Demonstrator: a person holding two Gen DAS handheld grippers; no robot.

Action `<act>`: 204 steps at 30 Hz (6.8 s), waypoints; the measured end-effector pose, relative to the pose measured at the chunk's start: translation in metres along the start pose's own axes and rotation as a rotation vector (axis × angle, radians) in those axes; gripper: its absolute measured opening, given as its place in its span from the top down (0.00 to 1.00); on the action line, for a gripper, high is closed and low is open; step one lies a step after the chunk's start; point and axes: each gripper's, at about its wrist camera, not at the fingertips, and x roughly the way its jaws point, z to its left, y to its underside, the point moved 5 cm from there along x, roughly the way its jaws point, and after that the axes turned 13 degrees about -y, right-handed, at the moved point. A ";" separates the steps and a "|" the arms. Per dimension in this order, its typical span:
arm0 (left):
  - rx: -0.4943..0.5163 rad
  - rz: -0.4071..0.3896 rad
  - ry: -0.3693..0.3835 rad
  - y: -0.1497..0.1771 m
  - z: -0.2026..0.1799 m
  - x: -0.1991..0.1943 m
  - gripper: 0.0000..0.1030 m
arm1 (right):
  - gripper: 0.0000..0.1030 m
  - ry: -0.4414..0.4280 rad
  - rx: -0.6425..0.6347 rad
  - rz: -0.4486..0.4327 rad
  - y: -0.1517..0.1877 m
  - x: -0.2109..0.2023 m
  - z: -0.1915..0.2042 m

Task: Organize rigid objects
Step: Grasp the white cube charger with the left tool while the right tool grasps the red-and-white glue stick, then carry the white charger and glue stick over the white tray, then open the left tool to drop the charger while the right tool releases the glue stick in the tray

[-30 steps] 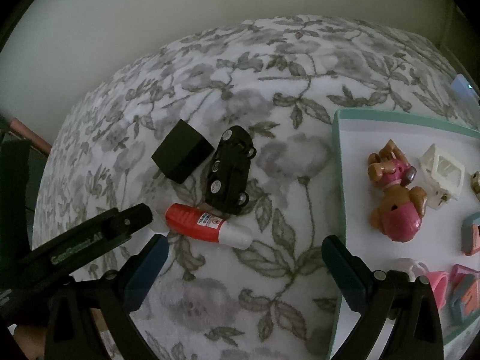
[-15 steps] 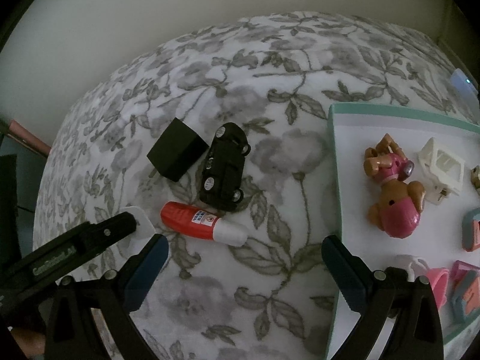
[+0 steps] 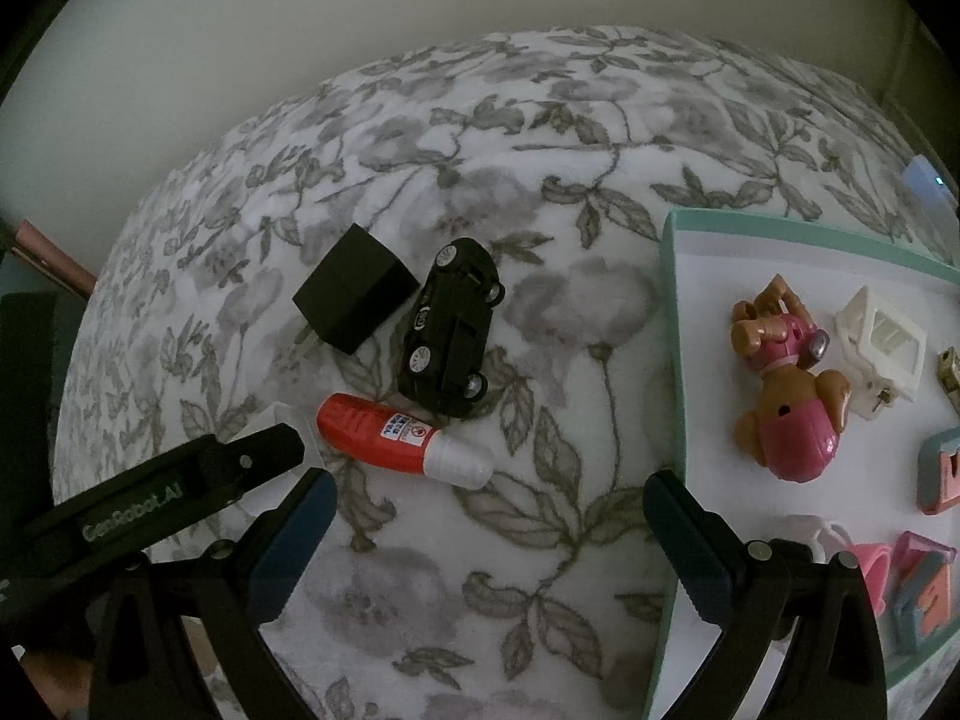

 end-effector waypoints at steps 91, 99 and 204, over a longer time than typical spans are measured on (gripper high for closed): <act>-0.001 -0.180 -0.073 -0.040 0.018 -0.057 0.39 | 0.22 0.163 0.047 -0.176 -0.004 0.000 0.026; 0.058 -0.247 -0.040 -0.030 -0.012 -0.087 0.39 | 0.22 0.148 0.063 -0.220 -0.007 -0.036 0.015; 0.245 -0.154 0.018 0.040 -0.182 -0.078 0.11 | 0.00 0.285 0.524 -0.281 0.029 -0.140 -0.219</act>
